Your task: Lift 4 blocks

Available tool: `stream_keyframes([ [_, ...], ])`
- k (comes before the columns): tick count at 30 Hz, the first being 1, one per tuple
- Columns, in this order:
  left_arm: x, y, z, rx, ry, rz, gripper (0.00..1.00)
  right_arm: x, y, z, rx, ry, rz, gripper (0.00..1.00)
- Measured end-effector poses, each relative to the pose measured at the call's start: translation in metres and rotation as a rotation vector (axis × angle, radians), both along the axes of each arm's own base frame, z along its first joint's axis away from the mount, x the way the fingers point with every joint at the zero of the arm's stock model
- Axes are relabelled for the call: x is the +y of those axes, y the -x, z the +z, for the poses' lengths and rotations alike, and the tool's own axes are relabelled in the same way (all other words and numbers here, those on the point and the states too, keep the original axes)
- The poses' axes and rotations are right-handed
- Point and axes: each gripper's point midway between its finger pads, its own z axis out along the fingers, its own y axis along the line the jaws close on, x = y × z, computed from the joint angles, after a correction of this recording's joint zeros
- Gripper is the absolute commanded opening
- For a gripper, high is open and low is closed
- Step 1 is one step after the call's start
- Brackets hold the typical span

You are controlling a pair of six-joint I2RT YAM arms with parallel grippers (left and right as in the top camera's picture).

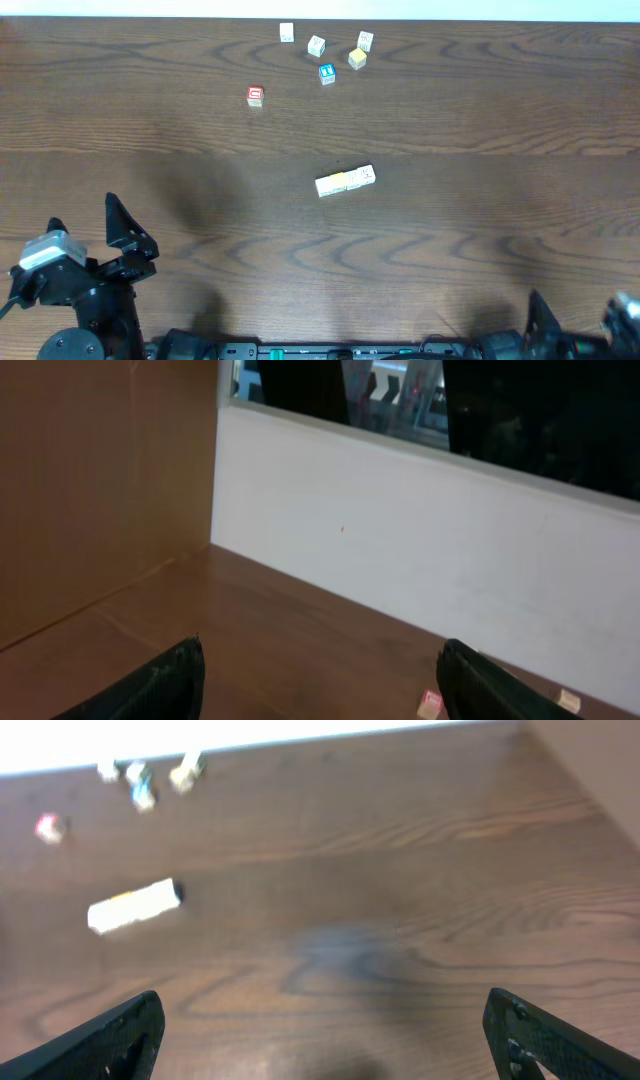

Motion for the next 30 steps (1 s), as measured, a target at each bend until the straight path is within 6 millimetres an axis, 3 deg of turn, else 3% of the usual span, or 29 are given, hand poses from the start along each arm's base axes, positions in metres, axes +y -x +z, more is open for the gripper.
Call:
stream_keyframes([
  [5,0.0,0.0,-0.011,0.047,-0.012,0.0,0.75,-0.009,0.027,0.002,-0.1,-0.014,-0.079,0.99],
  [10,0.0,0.001,-0.021,0.096,-0.024,0.0,0.75,-0.011,0.04,-0.015,-0.042,-0.005,-0.1,0.99],
  [17,0.001,0.005,-0.042,0.191,-0.047,-0.001,0.75,-0.011,0.04,-0.016,-0.035,-0.005,-0.1,0.99],
  [23,0.0,0.017,-0.085,0.388,-0.084,-0.023,0.75,-0.011,0.04,-0.016,-0.035,-0.005,-0.1,0.99],
  [30,0.0,0.017,-0.088,0.397,-0.083,-0.029,0.75,-0.011,0.04,-0.016,-0.035,-0.005,-0.1,0.99],
])
